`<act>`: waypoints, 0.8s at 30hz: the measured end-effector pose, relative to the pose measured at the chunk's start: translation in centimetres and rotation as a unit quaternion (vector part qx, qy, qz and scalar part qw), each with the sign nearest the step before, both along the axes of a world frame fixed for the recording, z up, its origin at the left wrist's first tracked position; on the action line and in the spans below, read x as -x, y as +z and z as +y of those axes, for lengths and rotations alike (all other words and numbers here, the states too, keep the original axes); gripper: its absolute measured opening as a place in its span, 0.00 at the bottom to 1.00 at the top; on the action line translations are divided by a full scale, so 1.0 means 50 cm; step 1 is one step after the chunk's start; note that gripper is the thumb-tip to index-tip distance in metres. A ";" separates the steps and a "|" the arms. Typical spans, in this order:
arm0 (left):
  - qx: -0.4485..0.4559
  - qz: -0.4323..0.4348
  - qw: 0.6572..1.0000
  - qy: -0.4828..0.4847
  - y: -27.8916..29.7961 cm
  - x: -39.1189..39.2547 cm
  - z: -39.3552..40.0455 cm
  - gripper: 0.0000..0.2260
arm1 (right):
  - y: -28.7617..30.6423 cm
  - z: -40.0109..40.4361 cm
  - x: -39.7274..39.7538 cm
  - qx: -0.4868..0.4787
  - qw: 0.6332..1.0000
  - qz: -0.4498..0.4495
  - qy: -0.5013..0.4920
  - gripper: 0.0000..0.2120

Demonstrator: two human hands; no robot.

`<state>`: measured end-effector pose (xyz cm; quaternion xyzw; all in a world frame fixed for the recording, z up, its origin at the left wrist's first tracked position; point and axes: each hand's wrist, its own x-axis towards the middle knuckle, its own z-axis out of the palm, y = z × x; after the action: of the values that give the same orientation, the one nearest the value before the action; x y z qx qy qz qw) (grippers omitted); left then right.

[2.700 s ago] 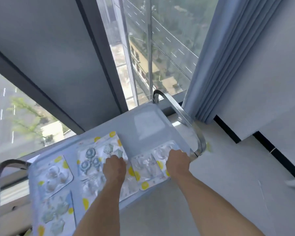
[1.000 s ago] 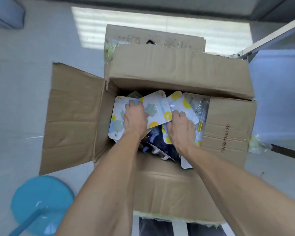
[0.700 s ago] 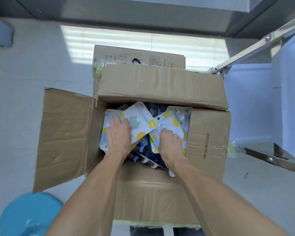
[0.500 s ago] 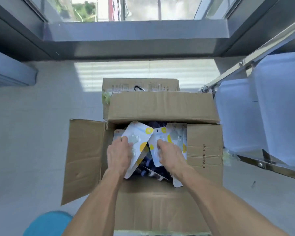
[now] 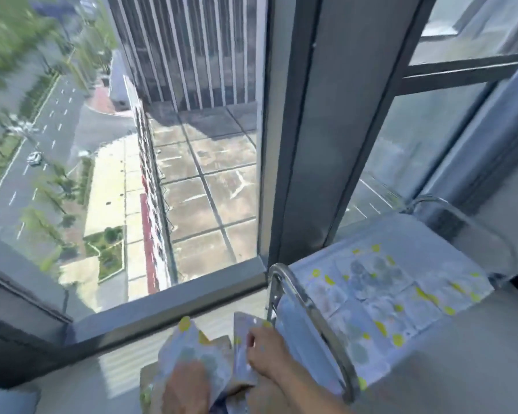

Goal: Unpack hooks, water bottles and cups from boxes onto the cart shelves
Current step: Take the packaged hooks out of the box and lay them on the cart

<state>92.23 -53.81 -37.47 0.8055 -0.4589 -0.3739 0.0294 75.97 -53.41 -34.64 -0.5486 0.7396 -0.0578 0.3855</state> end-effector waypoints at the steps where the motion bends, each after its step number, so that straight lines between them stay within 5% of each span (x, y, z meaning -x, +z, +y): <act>1: 0.045 0.002 0.999 0.027 0.034 0.026 -0.003 0.16 | 0.074 -0.021 0.038 0.033 0.999 -0.003 -0.018 0.09; 5: 0.196 -0.042 0.979 0.023 0.241 0.196 -0.077 0.15 | 0.294 -0.081 0.222 0.148 0.985 -0.021 -0.083 0.06; 10: 0.301 -0.056 0.949 -0.070 0.330 0.475 -0.153 0.16 | 0.317 -0.087 0.532 0.186 0.969 0.081 -0.142 0.09; 15: 0.280 -0.051 0.944 -0.169 0.209 0.822 -0.197 0.14 | 0.152 -0.098 0.894 0.101 0.971 0.198 -0.092 0.11; 24: 0.054 -0.071 0.949 -0.302 -0.126 1.413 -0.218 0.16 | -0.103 -0.184 1.421 -0.026 0.962 0.272 -0.001 0.13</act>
<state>21.57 -64.68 -43.76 0.6511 -0.7009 -0.2819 -0.0737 4.92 -62.62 -39.81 -0.5323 0.8186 0.1126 0.1840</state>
